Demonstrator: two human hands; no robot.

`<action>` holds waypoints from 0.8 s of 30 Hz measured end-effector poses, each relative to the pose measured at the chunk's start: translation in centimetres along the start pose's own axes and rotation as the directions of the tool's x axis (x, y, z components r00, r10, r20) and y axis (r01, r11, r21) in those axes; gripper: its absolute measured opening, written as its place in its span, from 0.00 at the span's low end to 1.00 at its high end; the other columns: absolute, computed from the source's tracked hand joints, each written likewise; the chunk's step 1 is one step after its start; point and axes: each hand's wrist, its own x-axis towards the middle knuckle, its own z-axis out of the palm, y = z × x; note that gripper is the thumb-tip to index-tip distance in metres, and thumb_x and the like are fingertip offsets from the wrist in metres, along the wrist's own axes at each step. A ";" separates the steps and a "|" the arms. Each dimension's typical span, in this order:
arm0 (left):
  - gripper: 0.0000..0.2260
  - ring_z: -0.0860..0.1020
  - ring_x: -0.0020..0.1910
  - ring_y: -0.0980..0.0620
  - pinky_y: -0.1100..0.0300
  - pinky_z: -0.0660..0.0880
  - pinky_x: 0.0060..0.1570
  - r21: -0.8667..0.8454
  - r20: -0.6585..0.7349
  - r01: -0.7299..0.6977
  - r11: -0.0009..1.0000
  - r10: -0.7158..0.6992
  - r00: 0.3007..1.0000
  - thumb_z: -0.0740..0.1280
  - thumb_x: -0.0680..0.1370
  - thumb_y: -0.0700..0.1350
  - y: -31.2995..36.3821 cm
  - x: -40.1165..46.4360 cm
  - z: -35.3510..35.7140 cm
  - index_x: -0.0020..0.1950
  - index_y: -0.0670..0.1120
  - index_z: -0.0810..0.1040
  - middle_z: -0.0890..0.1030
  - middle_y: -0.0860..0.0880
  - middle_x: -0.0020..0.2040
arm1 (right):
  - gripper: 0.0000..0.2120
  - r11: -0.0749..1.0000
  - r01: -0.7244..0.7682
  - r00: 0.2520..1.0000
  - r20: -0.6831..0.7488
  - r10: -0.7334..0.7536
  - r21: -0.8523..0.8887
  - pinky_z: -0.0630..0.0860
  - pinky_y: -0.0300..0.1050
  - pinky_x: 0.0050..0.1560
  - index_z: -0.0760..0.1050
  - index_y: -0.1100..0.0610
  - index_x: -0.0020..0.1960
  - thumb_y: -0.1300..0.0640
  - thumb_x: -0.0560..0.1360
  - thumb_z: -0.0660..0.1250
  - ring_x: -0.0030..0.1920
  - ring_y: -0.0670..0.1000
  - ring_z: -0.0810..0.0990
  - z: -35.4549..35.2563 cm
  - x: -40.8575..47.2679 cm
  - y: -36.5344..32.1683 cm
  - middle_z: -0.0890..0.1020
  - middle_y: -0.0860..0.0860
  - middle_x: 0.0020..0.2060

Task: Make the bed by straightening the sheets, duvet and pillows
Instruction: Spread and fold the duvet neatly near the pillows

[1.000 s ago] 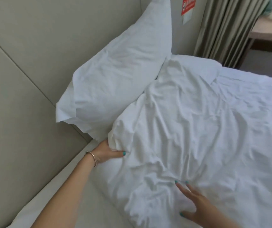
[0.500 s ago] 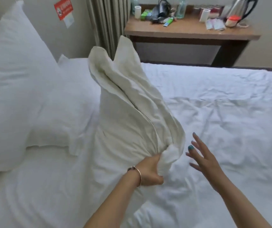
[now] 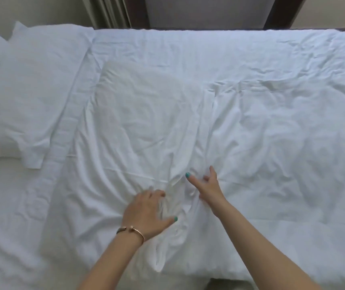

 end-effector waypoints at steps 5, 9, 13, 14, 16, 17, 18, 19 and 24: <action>0.55 0.65 0.63 0.42 0.49 0.73 0.56 0.262 0.161 0.241 0.934 -0.289 0.944 0.69 0.58 0.71 1.9 -3.6 4.9 0.74 0.58 0.40 0.53 0.47 0.69 | 0.59 0.985 0.164 0.986 -0.026 -0.165 -0.045 0.62 0.53 0.72 0.39 0.45 0.78 0.38 0.63 0.78 0.76 0.56 0.56 3.9 0.9 -3.0 0.51 0.52 0.76; 0.42 0.75 0.55 0.42 0.52 0.76 0.51 0.043 0.086 0.179 0.983 -0.182 0.980 0.65 0.71 0.44 2.1 -2.9 7.1 0.76 0.57 0.42 0.58 0.46 0.71 | 0.63 0.991 0.020 0.996 -0.082 -0.031 -0.136 0.69 0.52 0.62 0.33 0.42 0.76 0.41 0.62 0.79 0.66 0.62 0.69 5.2 2.2 -5.1 0.60 0.60 0.71; 0.38 0.76 0.59 0.48 0.57 0.73 0.57 -0.318 -0.025 0.009 0.948 -0.018 1.000 0.61 0.67 0.44 2.5 -4.0 5.8 0.70 0.65 0.47 0.64 0.59 0.70 | 0.52 0.928 0.337 0.941 0.052 -0.333 -0.160 0.69 0.41 0.59 0.41 0.45 0.78 0.57 0.69 0.74 0.65 0.53 0.73 3.5 3.2 -7.3 0.69 0.48 0.69; 0.38 0.75 0.56 0.51 0.58 0.73 0.55 -0.376 -0.099 -0.047 0.926 0.010 0.995 0.62 0.66 0.44 3.9 -4.6 5.6 0.70 0.65 0.48 0.66 0.61 0.67 | 0.49 0.885 0.432 0.902 0.058 -0.428 -0.176 0.68 0.39 0.61 0.44 0.45 0.79 0.58 0.69 0.73 0.65 0.48 0.71 2.6 3.3 -8.2 0.68 0.44 0.69; 0.40 0.75 0.50 0.51 0.57 0.74 0.49 -0.391 -0.165 -0.094 0.916 0.030 0.986 0.63 0.67 0.43 7.1 -4.8 6.3 0.71 0.66 0.47 0.65 0.62 0.62 | 0.47 0.836 0.509 0.859 0.053 -0.510 -0.202 0.66 0.36 0.63 0.46 0.45 0.79 0.58 0.70 0.72 0.64 0.43 0.68 0.4 4.2 -8.9 0.66 0.43 0.70; 0.42 0.76 0.49 0.48 0.55 0.74 0.48 -0.313 -0.145 -0.069 0.947 0.024 0.989 0.64 0.68 0.42 8.3 -4.2 7.3 0.72 0.67 0.44 0.63 0.59 0.63 | 0.47 0.844 0.479 0.876 0.065 -0.478 -0.241 0.65 0.37 0.64 0.46 0.46 0.79 0.56 0.70 0.73 0.65 0.45 0.68 -1.0 4.8 -8.3 0.66 0.46 0.71; 0.44 0.76 0.49 0.45 0.54 0.75 0.47 -0.225 -0.083 -0.011 0.974 -0.008 0.997 0.64 0.70 0.42 9.4 -3.5 8.3 0.74 0.66 0.39 0.61 0.56 0.65 | 0.48 0.859 0.407 0.912 0.082 -0.402 -0.309 0.64 0.39 0.66 0.44 0.46 0.79 0.53 0.70 0.74 0.68 0.48 0.67 -2.4 5.3 -7.2 0.64 0.49 0.72; 0.46 0.76 0.50 0.44 0.52 0.76 0.48 -0.172 -0.016 0.050 0.984 -0.053 0.998 0.64 0.71 0.43 10.1 -2.7 9.0 0.73 0.65 0.34 0.59 0.53 0.66 | 0.50 0.867 0.319 0.947 0.098 -0.305 -0.383 0.62 0.43 0.68 0.43 0.46 0.79 0.50 0.70 0.75 0.71 0.52 0.65 -3.7 5.8 -5.8 0.63 0.52 0.72; 0.39 0.76 0.54 0.55 0.62 0.73 0.52 -0.375 0.069 -0.003 0.927 0.031 0.997 0.66 0.70 0.62 10.1 0.1 8.2 0.72 0.71 0.44 0.62 0.61 0.64 | 0.53 0.940 0.271 0.962 0.034 -0.270 -0.206 0.60 0.49 0.73 0.45 0.40 0.77 0.44 0.66 0.78 0.74 0.51 0.58 -5.9 8.0 -4.9 0.56 0.49 0.74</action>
